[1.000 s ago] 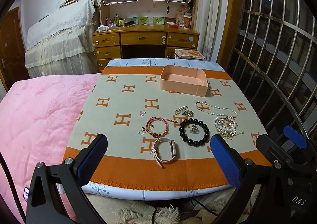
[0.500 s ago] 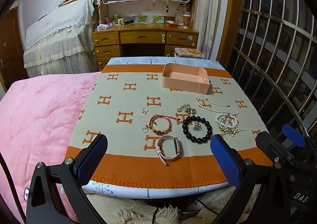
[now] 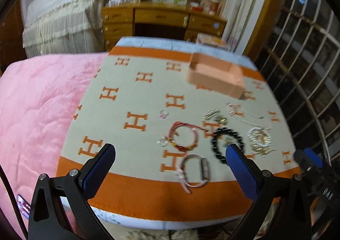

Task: Organize jewelry
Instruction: 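Grasp the white smartwatch with the left tool while the right tool grasps the black bead bracelet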

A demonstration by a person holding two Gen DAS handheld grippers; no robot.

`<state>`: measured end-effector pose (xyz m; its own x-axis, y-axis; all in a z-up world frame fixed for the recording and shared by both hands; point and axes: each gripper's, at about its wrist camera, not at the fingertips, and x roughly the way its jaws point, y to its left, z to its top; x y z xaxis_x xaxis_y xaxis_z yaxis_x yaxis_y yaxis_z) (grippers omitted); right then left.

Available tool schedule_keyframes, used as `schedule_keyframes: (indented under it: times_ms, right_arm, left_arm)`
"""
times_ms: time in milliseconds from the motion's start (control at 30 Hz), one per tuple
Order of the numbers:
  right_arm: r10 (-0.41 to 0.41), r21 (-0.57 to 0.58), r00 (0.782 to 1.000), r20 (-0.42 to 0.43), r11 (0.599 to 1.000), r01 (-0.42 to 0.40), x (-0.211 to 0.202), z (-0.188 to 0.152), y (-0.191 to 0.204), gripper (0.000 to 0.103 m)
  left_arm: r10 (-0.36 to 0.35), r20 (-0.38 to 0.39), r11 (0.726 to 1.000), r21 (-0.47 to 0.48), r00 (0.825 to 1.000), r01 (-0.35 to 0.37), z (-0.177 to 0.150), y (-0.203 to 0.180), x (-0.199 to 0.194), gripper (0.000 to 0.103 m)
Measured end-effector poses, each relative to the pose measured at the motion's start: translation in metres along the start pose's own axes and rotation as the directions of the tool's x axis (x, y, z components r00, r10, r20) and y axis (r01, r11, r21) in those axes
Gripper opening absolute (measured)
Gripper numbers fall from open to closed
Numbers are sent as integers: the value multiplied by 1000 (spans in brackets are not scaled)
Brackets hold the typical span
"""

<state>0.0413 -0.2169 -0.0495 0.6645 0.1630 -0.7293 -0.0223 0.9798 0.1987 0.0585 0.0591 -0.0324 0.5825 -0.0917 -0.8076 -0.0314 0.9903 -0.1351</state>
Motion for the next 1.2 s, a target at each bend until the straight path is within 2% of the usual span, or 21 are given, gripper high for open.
schedule_keyframes:
  times_ms: [133, 300, 433, 567, 767, 867, 933, 1000, 1067, 1133, 1200]
  right_arm:
    - [-47, -15, 997, -62, 999, 46, 29, 19, -24, 70]
    - [-35, -30, 985, -169, 999, 31, 68, 38, -48, 56]
    - [-2, -27, 964, -268, 1000, -5, 101, 49, -61, 55]
    - [22, -37, 939, -343, 999, -37, 123, 54, -66, 55]
    - [85, -78, 914, -396, 989, -126, 133, 49, -45, 55]
    - [113, -130, 903, -415, 975, -181, 135, 38, -23, 55]
    - [105, -185, 902, -418, 963, -198, 138, 31, -7, 55]
    - [98, -222, 901, -423, 953, -208, 142, 27, 4, 52]
    - [83, -247, 896, -436, 947, -208, 149, 26, 12, 40]
    - [63, -268, 892, -447, 942, -200, 156, 24, 16, 33]
    - [41, -282, 888, -457, 940, -189, 163, 25, 18, 33]
  left_arm:
    - [-8, -69, 1000, 2, 998, 8, 20, 14, 30, 102]
    - [29, -95, 998, 53, 995, -24, 36, 16, 62, 102]
    - [-17, -119, 997, 76, 993, 26, 46, 13, 80, 99]
    - [-46, -183, 994, 93, 982, 64, 48, 10, 98, 95]
    - [-71, -266, 976, 180, 961, 122, 18, -11, 107, 93]
    - [-65, -307, 968, 213, 950, 135, -1, -20, 110, 79]
    - [-74, -346, 966, 206, 935, 153, -12, -22, 115, 65]
    - [-86, -374, 967, 193, 924, 168, -20, -23, 119, 63]
    - [-82, -382, 967, 194, 921, 167, -24, -24, 121, 60]
    - [-75, -398, 967, 197, 914, 165, -27, -25, 125, 50]
    - [-71, -415, 967, 194, 907, 165, -30, -26, 129, 48]
